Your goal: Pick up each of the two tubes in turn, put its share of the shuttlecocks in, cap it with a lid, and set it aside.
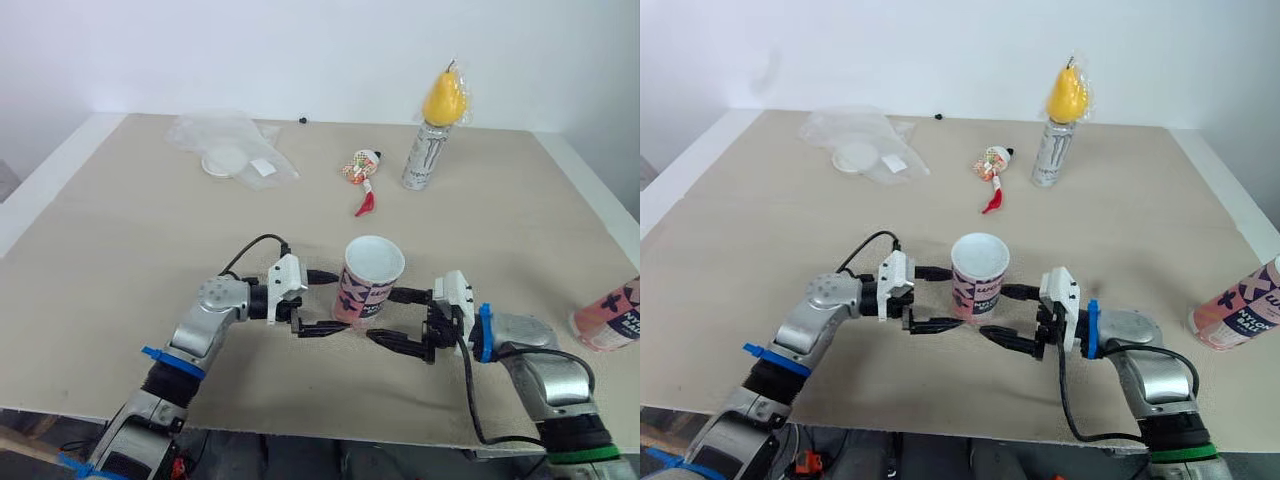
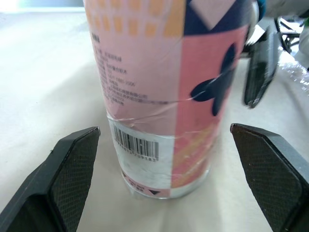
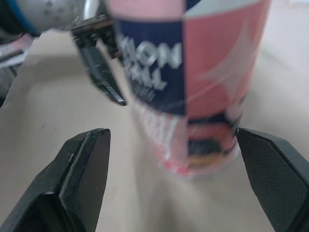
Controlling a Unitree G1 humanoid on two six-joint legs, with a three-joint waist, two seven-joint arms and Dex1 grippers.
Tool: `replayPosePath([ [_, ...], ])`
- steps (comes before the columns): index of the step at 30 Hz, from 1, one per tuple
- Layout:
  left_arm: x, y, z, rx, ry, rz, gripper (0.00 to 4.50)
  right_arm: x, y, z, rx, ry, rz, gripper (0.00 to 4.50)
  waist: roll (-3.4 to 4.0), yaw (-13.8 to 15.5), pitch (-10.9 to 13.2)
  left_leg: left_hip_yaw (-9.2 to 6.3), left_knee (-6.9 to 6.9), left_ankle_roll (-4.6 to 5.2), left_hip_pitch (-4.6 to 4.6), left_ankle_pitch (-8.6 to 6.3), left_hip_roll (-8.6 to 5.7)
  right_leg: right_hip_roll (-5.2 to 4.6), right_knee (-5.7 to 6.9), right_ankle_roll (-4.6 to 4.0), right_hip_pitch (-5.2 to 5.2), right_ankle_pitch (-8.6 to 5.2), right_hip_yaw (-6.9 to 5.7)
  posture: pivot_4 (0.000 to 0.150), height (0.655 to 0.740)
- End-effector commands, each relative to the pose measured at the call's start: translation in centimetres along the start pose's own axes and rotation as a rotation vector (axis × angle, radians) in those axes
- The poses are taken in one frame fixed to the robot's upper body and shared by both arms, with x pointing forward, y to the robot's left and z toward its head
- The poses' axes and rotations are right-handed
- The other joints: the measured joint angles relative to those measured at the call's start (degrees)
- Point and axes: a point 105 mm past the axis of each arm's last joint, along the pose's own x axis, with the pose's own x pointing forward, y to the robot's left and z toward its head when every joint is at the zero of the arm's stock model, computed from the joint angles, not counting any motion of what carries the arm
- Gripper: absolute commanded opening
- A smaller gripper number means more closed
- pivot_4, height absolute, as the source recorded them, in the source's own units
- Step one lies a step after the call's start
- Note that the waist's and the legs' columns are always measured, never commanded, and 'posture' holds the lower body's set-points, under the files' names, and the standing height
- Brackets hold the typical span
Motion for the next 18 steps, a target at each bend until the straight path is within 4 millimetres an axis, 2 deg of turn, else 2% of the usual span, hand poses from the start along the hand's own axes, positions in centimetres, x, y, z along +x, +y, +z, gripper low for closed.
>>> replayPosePath([
  [1,-1.2,0.4,1.1,0.042,-0.023,0.033,4.50,0.6,-0.1,0.3,-0.045,-0.030,0.023,4.43,0.00,0.0,0.0,0.00,0.00,0.00,0.00,0.00,0.00,0.00,0.00,0.00,0.00,0.00,0.01,0.150,0.7400],
  [7,-3.1,0.6,1.2,0.061,0.000,0.051,4.50,1.7,0.0,-0.5,-0.060,-0.039,0.048,4.43,0.01,-0.1,0.0,0.01,0.00,-0.01,0.05,0.01,0.04,0.04,0.02,-0.06,-0.01,0.02,-0.01,0.150,0.7400],
  [18,-3.8,-0.1,0.9,0.061,0.018,0.039,4.50,3.6,-0.1,-0.7,-0.070,-0.069,0.057,4.43,0.02,0.0,0.0,0.01,0.01,-0.02,0.05,0.02,0.04,0.03,0.02,-0.07,0.01,0.03,-0.02,0.150,0.7400],
])
